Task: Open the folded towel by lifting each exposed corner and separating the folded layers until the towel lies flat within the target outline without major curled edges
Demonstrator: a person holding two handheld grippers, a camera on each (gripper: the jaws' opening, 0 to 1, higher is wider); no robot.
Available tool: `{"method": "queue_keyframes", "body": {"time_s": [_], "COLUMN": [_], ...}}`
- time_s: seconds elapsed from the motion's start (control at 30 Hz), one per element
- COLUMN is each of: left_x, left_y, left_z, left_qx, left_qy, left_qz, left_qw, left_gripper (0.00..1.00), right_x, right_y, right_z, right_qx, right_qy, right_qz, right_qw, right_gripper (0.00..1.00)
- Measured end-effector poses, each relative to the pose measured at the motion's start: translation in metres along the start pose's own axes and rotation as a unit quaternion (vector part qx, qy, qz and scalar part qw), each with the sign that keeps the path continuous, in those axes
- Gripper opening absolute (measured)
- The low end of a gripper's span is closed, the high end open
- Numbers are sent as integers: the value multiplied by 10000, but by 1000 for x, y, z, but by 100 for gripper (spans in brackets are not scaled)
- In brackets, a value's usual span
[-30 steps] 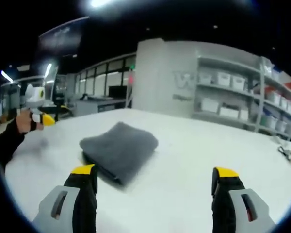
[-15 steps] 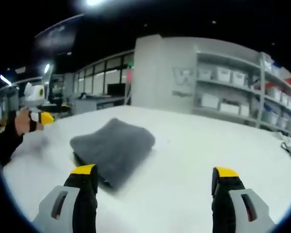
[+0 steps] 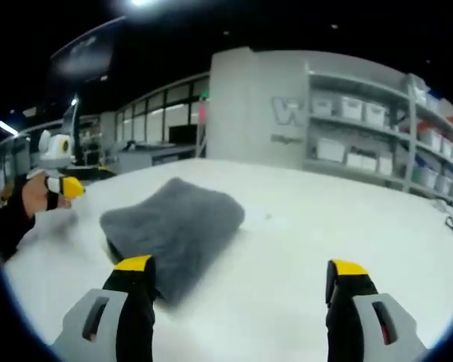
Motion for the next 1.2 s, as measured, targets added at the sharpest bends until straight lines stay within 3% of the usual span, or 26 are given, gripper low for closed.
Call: {"method": "queue_keyframes", "body": {"time_s": [0.27, 0.53, 0.63, 0.73, 0.83, 0.97, 1.03, 1.1, 1.2], "left_x": [2, 9, 13, 19, 25, 26, 26, 28, 35], "left_y": [19, 22, 27, 32, 35, 37, 39, 40, 42], "left_z": [0, 4, 9, 9, 11, 15, 17, 18, 20], "left_qx": [-2, 123, 206, 256, 353, 625, 842, 1073, 1226], "left_qy": [36, 87, 86, -85, -498, -1162, -1653, -2103, -2303], "left_qz": [-79, -238, -324, -388, -393, -206, -85, -14, -132], "left_qw": [10000, 9996, 9992, 9989, 9974, 9910, 9826, 9717, 9653], "left_gripper": [98, 96, 96, 93, 91, 89, 88, 87, 86], "right_x": [3, 5, 5, 5, 6, 6, 5, 5, 2], "right_y": [12, 14, 13, 12, 12, 14, 17, 19, 24], "right_z": [-5, -12, -12, -12, -13, -15, -17, -21, -23], "right_qx": [-14, -137, -248, -293, -345, -603, -806, -1174, -1326], "right_qy": [-11, -40, 217, 380, 709, 1465, 1818, 1895, 2142], "right_qz": [-24, -35, -19, -23, -56, -157, -264, -556, -816], "right_qw": [10000, 9999, 9995, 9988, 9969, 9872, 9797, 9733, 9643], "right_gripper": [94, 92, 90, 87, 85, 76, 74, 76, 76]}}
Point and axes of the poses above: the point that each gripper's makers call its tool centre point, and the gripper's own axes: y roughly forward along the fingers, z roughly to its right, x roughly out of its underside, the point moved 8 cm from there along -y, roughly backward along the fingers, and after that the axes turned 15 degrees about x, right-handed, at the moved point
